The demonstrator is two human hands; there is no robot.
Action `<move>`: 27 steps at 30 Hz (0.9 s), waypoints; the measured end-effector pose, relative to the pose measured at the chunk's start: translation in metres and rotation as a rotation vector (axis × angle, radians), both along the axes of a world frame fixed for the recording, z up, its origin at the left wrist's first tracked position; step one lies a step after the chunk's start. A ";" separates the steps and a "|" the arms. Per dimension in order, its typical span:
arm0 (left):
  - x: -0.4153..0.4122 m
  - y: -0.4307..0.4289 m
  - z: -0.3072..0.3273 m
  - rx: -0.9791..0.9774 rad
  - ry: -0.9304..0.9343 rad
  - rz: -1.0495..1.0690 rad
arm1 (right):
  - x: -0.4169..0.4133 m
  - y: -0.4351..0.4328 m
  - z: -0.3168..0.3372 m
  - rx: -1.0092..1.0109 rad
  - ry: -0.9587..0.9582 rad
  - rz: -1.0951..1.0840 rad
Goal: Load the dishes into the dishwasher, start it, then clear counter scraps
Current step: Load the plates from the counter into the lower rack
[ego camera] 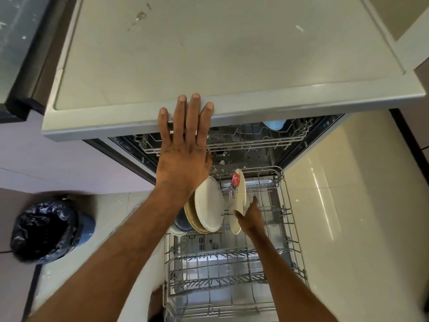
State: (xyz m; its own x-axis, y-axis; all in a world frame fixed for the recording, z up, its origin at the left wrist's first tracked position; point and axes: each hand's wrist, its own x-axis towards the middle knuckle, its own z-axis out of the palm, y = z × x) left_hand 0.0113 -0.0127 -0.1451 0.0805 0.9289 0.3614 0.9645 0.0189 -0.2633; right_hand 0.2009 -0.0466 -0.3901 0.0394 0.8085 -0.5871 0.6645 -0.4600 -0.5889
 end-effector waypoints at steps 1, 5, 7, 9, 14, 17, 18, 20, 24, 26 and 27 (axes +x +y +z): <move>0.001 -0.002 0.002 -0.019 -0.011 0.001 | 0.003 -0.001 0.006 0.006 -0.002 0.001; 0.004 -0.008 0.016 -0.137 -0.049 0.017 | 0.013 -0.005 0.038 0.043 -0.079 0.035; 0.006 -0.016 0.028 -0.208 -0.056 0.026 | 0.015 -0.008 0.068 0.076 -0.095 0.070; 0.007 -0.022 0.041 -0.285 -0.056 0.030 | 0.016 -0.009 0.101 0.093 -0.096 0.093; 0.005 -0.050 0.086 -0.482 -0.154 0.037 | -0.001 -0.019 0.193 0.177 -0.023 0.176; -0.011 -0.092 0.106 -0.551 -0.186 0.093 | -0.030 -0.030 0.241 0.221 0.032 0.270; -0.018 -0.107 0.109 -0.555 -0.238 0.125 | -0.041 -0.032 0.255 0.247 0.042 0.303; -0.041 -0.139 0.122 -0.563 -0.325 0.211 | -0.071 -0.044 0.292 0.292 0.067 0.360; -0.102 -0.192 0.160 -0.534 -0.455 0.359 | -0.149 -0.072 0.355 0.407 0.139 0.456; -0.140 -0.220 0.177 -0.488 -0.468 0.416 | -0.197 -0.091 0.374 0.443 0.177 0.525; -0.161 -0.232 0.184 -0.461 -0.468 0.448 | -0.223 -0.100 0.382 0.455 0.197 0.556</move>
State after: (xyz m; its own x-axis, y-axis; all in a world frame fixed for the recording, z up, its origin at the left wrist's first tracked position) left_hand -0.1499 -0.2443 0.0391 -0.4017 0.9011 -0.1634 0.9033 0.4192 0.0914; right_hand -0.0225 -0.1466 -0.0080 -0.5180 0.8432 -0.1439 0.5906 0.2308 -0.7733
